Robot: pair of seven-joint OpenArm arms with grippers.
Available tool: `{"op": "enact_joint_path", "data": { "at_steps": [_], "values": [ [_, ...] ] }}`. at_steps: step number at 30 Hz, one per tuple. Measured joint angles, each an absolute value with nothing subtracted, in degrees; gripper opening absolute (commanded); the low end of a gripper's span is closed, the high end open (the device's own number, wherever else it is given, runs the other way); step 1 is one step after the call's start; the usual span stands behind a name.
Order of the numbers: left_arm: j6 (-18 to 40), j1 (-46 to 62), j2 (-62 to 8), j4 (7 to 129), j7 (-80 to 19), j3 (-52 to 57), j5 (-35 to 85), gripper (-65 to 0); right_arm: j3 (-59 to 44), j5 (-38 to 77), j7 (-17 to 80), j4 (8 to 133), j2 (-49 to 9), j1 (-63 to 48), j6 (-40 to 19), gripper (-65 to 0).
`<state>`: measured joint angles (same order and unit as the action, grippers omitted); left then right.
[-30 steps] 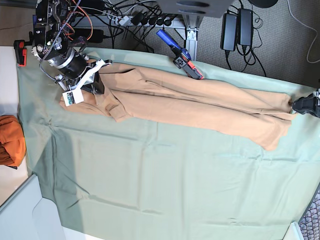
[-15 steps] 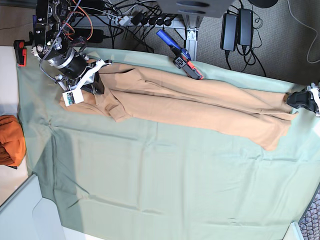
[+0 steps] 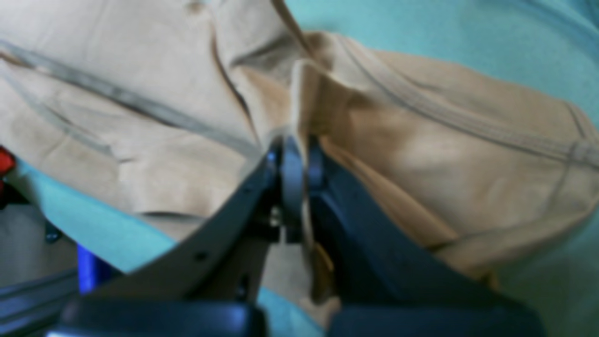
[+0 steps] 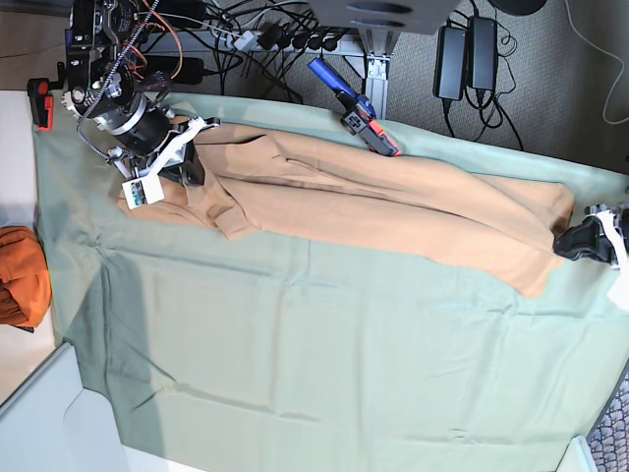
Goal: Fold the T-shirt properly
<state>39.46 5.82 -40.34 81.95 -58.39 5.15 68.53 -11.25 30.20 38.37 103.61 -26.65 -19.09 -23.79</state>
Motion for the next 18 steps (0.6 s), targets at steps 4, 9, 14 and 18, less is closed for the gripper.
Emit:
{"op": "enact_joint_path", "data": {
  "at_steps": [4, 9, 14, 18],
  "values": [
    [39.5, 4.8, -39.3, 81.8, -53.3, -0.6, 60.4, -65.0, -11.2, 30.2, 38.3, 103.6, -26.7, -19.1, -23.8, -65.0],
    [39.5, 2.6, -36.6, 80.7, -49.1, -4.0, 54.4, -65.0, -11.2, 30.4, 38.3, 103.6, -26.7, -19.1, -23.8, -65.0],
    [39.5, 0.9, -37.1, 80.3, -51.6, -3.9, 56.9, -65.0, -11.2, 30.4, 38.4, 103.6, -26.7, -19.1, -23.8, -65.0],
    [39.5, 0.5, -38.9, 80.3, -56.4, -3.7, 63.3, -65.0, -11.2, 30.4, 38.4, 103.6, -26.7, -19.1, -23.8, -65.0]
  ]
}}
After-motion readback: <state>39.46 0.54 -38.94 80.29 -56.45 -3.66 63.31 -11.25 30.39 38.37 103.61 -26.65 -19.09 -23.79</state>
